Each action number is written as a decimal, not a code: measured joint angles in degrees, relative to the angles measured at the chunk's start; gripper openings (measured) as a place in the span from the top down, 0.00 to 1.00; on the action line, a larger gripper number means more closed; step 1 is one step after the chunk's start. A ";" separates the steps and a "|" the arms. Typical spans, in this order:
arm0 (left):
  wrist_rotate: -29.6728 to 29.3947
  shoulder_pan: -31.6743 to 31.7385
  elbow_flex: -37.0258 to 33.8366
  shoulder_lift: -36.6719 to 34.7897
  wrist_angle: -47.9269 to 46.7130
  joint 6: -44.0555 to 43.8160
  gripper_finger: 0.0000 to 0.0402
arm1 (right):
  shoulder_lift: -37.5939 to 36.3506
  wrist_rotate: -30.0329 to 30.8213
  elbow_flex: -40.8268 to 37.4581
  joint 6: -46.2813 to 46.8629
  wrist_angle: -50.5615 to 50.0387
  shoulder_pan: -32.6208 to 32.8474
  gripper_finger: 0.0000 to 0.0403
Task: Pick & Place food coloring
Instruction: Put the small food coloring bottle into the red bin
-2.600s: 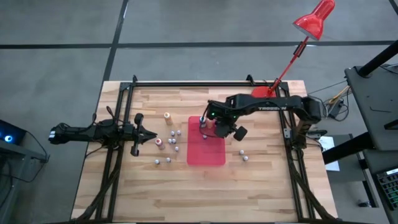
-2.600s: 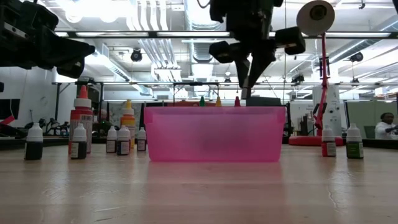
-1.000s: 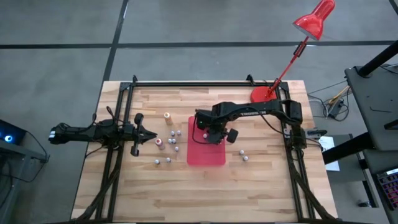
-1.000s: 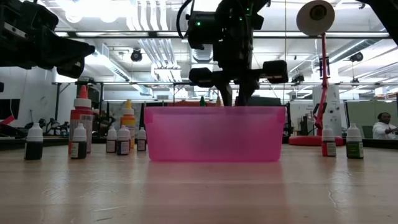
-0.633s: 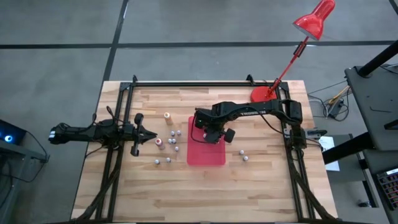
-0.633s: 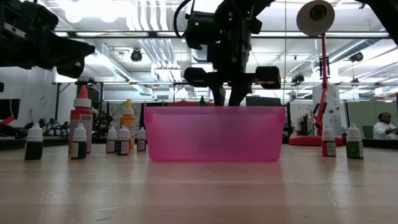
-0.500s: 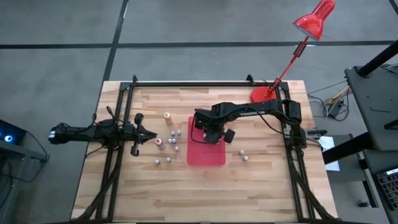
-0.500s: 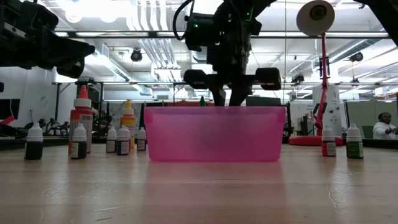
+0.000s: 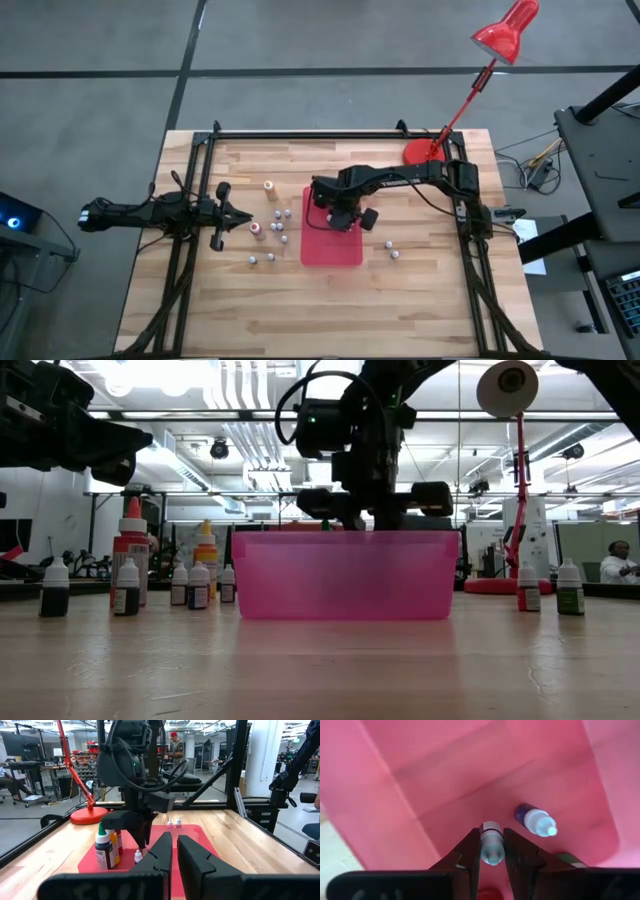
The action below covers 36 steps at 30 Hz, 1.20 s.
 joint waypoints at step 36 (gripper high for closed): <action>0.00 0.01 0.00 -0.01 -0.01 -0.02 0.99 | -0.84 -3.25 -0.28 -0.89 -0.49 -1.03 0.84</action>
